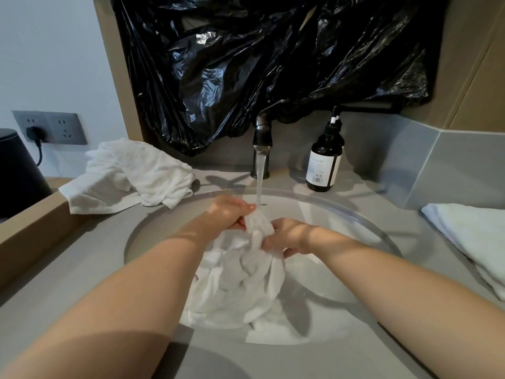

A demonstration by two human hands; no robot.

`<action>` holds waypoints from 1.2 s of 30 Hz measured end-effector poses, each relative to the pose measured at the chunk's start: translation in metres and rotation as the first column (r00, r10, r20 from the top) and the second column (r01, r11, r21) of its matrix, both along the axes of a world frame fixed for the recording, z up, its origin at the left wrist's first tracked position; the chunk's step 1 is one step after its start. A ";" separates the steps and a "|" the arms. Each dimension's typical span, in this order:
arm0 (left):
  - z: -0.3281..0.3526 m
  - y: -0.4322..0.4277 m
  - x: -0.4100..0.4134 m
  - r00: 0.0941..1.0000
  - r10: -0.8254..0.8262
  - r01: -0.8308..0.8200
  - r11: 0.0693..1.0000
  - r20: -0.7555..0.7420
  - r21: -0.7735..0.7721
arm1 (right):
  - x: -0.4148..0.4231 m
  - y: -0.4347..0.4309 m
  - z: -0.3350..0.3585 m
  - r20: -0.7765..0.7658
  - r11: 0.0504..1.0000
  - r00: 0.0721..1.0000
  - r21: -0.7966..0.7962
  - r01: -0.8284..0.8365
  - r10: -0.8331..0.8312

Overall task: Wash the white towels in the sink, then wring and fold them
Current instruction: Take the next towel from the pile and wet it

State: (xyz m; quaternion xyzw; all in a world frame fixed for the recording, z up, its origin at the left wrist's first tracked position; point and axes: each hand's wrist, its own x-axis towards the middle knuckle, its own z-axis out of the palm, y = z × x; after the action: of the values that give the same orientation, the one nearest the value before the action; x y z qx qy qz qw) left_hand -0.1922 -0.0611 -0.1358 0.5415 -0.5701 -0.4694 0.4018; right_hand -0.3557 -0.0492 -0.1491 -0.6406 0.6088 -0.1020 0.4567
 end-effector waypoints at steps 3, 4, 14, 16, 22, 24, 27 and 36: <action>0.006 -0.002 0.015 0.991 -0.047 0.051 0.998 -0.125 0.031 | -0.008 -0.009 0.000 0.332 0.986 0.929 0.078 0.146 -0.164; 0.007 -0.003 0.021 0.995 -0.089 0.089 0.996 0.037 0.018 | -0.010 -0.010 0.002 0.430 0.974 0.875 0.113 0.194 -0.224; -0.018 -0.012 0.021 0.771 -0.104 0.029 0.991 0.628 0.129 | -0.046 -0.008 0.012 0.052 0.966 0.981 0.192 0.173 -0.186; -0.020 -0.018 0.026 0.827 0.112 -0.124 0.992 0.551 -0.015 | -0.044 -0.005 0.014 -0.301 0.987 0.952 0.125 0.101 -0.059; 0.006 -0.014 0.024 0.214 0.235 -0.018 0.971 0.948 -0.237 | -0.009 0.002 0.014 -0.672 0.898 0.738 -0.289 -0.332 0.057; 0.011 -0.009 0.017 0.177 0.189 0.076 0.976 0.966 -0.205 | 0.000 0.011 -0.004 -0.660 0.860 0.651 -0.017 -0.510 0.374; -0.004 0.004 0.014 0.246 -0.271 0.275 0.940 0.931 0.201 | 0.005 0.028 -0.026 -0.653 0.794 0.528 0.193 -0.577 0.542; -0.033 0.010 0.009 0.082 -0.380 0.347 0.878 0.921 0.331 | 0.004 0.018 -0.015 -0.456 0.868 0.788 -0.065 -0.493 0.413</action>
State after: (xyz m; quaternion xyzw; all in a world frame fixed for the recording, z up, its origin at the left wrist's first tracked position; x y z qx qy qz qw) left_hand -0.1829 -0.0514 -0.1690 0.5586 -0.8004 -0.1102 -0.1874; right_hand -0.3515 -0.0308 -0.1645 -0.8131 0.5097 0.0990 0.2631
